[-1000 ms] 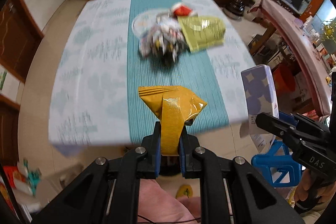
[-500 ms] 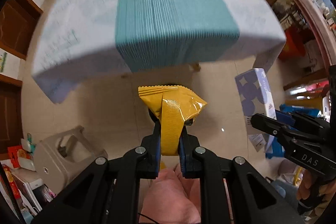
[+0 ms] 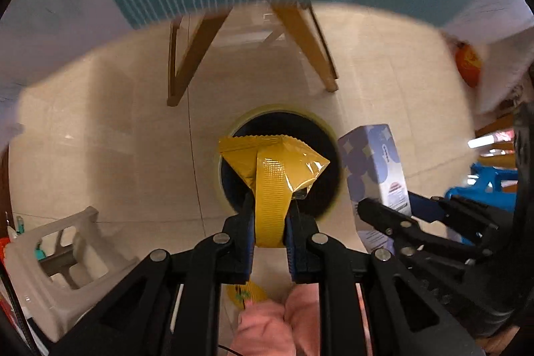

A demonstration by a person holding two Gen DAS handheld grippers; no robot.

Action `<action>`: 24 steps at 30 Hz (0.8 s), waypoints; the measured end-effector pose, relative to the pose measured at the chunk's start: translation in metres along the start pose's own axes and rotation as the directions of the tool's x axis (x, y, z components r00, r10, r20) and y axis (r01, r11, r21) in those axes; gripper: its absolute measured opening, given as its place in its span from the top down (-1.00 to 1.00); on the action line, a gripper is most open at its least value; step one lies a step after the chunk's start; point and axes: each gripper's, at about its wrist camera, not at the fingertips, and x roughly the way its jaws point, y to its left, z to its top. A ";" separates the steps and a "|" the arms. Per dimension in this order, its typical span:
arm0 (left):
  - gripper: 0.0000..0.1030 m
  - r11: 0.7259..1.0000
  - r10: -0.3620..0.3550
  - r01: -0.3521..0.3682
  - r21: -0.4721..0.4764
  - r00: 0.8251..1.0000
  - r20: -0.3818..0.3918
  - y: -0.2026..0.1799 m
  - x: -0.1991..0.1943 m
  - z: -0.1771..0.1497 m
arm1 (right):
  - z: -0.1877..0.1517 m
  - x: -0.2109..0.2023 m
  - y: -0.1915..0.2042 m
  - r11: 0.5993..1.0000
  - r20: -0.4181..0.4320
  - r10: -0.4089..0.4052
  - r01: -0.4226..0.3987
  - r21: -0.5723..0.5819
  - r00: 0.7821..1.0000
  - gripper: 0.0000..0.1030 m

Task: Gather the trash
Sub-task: 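Carry the milk box and yellow packet down over the black bin with both tools, then open both tools to drop the milk box and packet into the bin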

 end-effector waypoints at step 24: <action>-0.86 0.997 0.024 -0.024 -0.073 1.000 0.011 0.036 0.100 0.002 | 0.037 0.123 -0.043 0.997 -0.023 -0.031 0.032 0.066 0.999 -0.31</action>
